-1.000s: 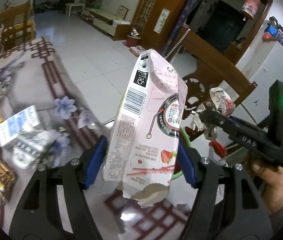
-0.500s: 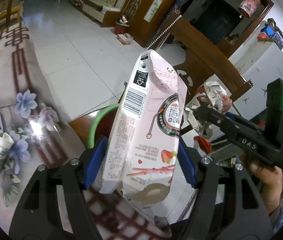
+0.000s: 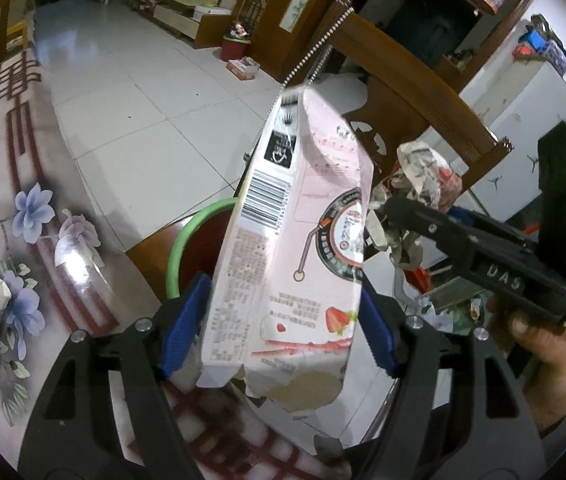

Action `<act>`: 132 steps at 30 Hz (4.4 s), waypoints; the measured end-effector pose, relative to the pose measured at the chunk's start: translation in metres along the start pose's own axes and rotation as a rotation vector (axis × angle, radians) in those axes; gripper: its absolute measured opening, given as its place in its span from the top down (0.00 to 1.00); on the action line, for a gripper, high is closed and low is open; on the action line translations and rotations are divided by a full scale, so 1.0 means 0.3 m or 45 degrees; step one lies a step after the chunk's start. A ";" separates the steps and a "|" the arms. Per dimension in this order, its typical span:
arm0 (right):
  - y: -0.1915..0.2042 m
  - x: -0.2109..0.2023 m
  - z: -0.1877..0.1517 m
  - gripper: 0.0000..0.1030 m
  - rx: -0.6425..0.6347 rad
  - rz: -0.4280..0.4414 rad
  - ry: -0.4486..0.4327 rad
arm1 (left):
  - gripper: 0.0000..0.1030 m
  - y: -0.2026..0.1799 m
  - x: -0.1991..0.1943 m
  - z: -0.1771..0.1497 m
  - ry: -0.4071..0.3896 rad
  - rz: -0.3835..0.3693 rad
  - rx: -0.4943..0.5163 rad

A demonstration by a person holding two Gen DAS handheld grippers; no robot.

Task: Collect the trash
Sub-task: 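Open both grippers over the red bin to drop the carton and paper, then move both open grippers back over the trash on the table, then grasp the plastic water bottle with the left gripper while the right gripper grasps the patterned cup, then carry the water bottle with the left gripper while the right gripper carries the patterned cup over the red bin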

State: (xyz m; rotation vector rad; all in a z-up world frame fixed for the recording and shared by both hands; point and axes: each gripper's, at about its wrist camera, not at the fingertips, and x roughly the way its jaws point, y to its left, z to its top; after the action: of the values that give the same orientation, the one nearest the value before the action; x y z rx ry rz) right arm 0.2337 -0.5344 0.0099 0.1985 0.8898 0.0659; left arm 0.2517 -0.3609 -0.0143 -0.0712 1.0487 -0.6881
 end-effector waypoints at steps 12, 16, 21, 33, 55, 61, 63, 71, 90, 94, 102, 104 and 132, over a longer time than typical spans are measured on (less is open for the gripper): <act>0.054 0.021 0.015 0.47 -0.023 0.039 0.017 | 0.05 0.055 -0.029 -0.034 -0.016 0.035 -0.013; 0.072 0.020 0.016 0.21 -0.036 0.039 0.008 | 0.05 0.084 -0.071 -0.049 -0.041 0.060 -0.020; 0.092 0.016 0.025 0.07 -0.043 0.013 -0.007 | 0.05 0.105 -0.107 -0.067 -0.048 0.074 -0.034; 0.258 0.033 0.036 0.07 -0.172 0.041 0.003 | 0.05 0.199 -0.315 -0.157 -0.143 0.170 -0.088; 0.808 0.105 -0.034 0.07 -0.512 0.226 0.062 | 0.05 0.690 -0.793 -0.471 -0.279 0.507 -0.440; 0.918 0.145 -0.068 0.07 -0.595 0.223 0.072 | 0.05 0.826 -0.870 -0.535 -0.298 0.567 -0.560; 0.949 0.164 -0.081 0.07 -0.630 0.212 0.077 | 0.05 0.858 -0.886 -0.543 -0.299 0.573 -0.580; 1.084 0.284 -0.157 0.07 -0.804 0.158 0.111 | 0.05 0.983 -0.914 -0.561 -0.300 0.624 -0.673; 1.167 0.491 -0.159 0.07 -0.883 0.106 0.160 | 0.05 1.297 -0.782 -0.501 -0.257 0.736 -1.020; 1.160 0.489 -0.154 0.07 -0.863 0.121 0.151 | 0.07 1.319 -0.769 -0.507 -0.268 0.758 -1.061; 1.180 0.507 -0.159 0.18 -0.869 0.151 0.173 | 0.39 1.340 -0.734 -0.512 -0.236 0.695 -1.012; 1.182 0.501 -0.165 0.18 -0.867 0.164 0.172 | 0.41 1.330 -0.732 -0.509 -0.224 0.679 -0.982; 1.084 0.238 -0.152 0.19 -0.709 0.236 0.042 | 0.42 0.947 -0.909 -0.538 -0.274 0.695 -0.678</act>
State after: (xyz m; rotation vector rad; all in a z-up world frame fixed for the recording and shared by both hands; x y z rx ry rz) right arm 0.2512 -0.1994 -0.0078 -0.2420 0.8524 0.4840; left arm 0.1737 0.0568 0.0080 -0.3006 0.9605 0.1025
